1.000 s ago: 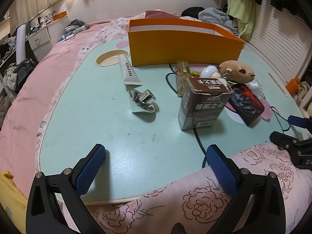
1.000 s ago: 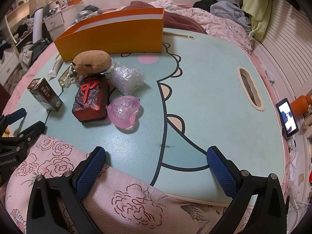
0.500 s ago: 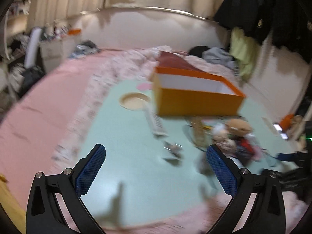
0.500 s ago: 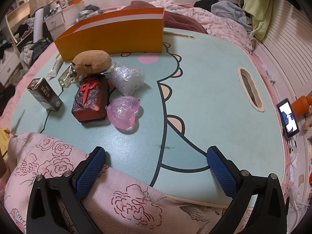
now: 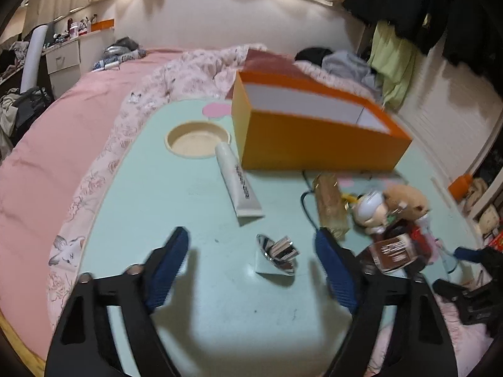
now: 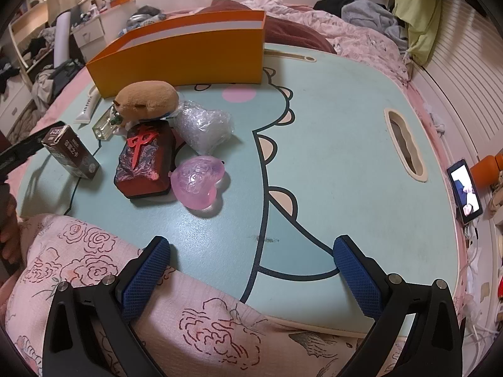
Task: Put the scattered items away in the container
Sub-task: 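Grasp the metal ring on the table with the left gripper, then grasp the brown carton with the right gripper while the left gripper carries the ring to the box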
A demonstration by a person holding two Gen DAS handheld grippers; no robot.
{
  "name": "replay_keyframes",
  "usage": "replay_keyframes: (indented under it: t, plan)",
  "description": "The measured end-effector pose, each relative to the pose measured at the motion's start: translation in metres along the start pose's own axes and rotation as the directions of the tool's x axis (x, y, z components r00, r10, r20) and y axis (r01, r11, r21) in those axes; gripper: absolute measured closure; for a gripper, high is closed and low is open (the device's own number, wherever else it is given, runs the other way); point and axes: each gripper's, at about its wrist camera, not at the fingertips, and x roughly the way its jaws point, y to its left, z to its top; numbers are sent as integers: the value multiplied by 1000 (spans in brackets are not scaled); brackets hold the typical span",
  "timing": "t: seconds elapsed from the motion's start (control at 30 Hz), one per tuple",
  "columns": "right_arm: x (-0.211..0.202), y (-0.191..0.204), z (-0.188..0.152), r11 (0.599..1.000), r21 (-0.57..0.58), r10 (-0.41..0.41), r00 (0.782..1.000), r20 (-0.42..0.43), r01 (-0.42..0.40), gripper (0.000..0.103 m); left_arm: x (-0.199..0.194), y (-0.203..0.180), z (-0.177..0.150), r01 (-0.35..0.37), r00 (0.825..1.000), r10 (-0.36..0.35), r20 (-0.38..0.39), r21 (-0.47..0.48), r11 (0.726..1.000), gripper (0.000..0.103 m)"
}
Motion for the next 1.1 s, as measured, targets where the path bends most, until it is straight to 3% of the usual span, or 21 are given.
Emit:
replay_keyframes:
  t: [0.07,0.17,0.37,0.53,0.63,0.73,0.83,0.97,1.1]
  plan:
    - [0,0,0,1000,0,-1,1000,1,1,0,7,-7,-4,-37,999,38,-6,38,999,46]
    - [0,0,0,1000,-2,-4,1000,5,4,0,7,-17,-8,-72,997,72,11,89,993,71]
    - [-1,-1,-2,1000,-15,10,1000,25,-9,0,-10,-18,-18,-63,994,57,95,63,996,71]
    - [-1,-2,-3,999,-41,30,998,55,-28,0,-50,-24,-27,-101,953,76,294,68,993,71]
    - [-1,0,-2,998,-57,27,998,55,-24,0,-57,-26,-31,-138,932,110,345,57,989,71]
    - [-3,-2,-3,998,-43,39,997,74,-36,1,-59,-22,-31,-135,928,110,355,45,990,71]
    - [-18,0,-4,994,-55,104,984,142,-97,28,-59,-18,-31,-123,927,99,362,46,991,71]
    - [-45,44,13,964,-228,185,960,212,-136,28,-57,-14,-32,-102,932,83,353,36,994,71]
    - [-45,99,43,880,-397,334,933,133,-259,28,-58,-5,-33,-68,933,62,355,4,998,71]
